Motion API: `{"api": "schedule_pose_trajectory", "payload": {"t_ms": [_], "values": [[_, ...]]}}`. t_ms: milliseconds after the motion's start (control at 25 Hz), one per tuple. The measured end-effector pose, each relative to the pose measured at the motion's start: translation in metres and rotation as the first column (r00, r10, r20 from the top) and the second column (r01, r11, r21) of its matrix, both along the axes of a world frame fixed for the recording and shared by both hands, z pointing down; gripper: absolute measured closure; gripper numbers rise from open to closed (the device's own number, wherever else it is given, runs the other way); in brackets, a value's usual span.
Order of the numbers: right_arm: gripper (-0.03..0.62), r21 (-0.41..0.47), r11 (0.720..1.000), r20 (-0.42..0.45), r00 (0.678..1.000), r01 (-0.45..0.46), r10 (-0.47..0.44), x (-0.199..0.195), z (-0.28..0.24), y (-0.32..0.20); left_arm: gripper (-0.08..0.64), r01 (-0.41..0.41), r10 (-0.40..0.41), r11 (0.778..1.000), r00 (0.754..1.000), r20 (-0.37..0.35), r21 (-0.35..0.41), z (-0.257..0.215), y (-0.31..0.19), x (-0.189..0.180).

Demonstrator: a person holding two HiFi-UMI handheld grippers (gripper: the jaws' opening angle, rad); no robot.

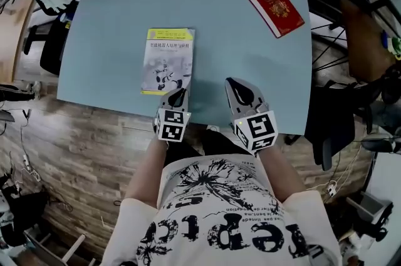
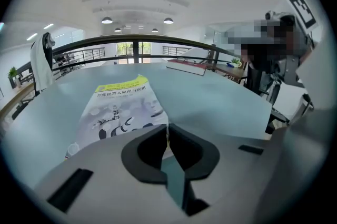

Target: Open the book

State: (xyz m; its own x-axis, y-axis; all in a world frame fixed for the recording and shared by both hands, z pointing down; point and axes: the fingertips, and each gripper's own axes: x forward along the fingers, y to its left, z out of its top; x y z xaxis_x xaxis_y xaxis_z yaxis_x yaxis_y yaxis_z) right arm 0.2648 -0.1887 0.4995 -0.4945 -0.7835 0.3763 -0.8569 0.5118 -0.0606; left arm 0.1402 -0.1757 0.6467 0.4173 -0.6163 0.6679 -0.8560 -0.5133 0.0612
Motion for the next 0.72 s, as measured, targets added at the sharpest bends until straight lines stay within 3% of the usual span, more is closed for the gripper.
{"api": "schedule_pose_trajectory", "payload": {"t_ms": [320,720], "values": [[0.583,0.02,0.998,-0.007,0.998,-0.061,0.061,-0.011,-0.012,-0.001,0.54,-0.04,0.04,0.999,0.996,-0.074,0.004,-0.024,0.001,-0.011],[0.583,0.048,0.993,-0.008,0.994,-0.104,0.105,-0.081,-0.031,-0.002,0.54,-0.114,0.143,0.983,0.966,-0.216,0.142,-0.102,-0.01,-0.067]]}}
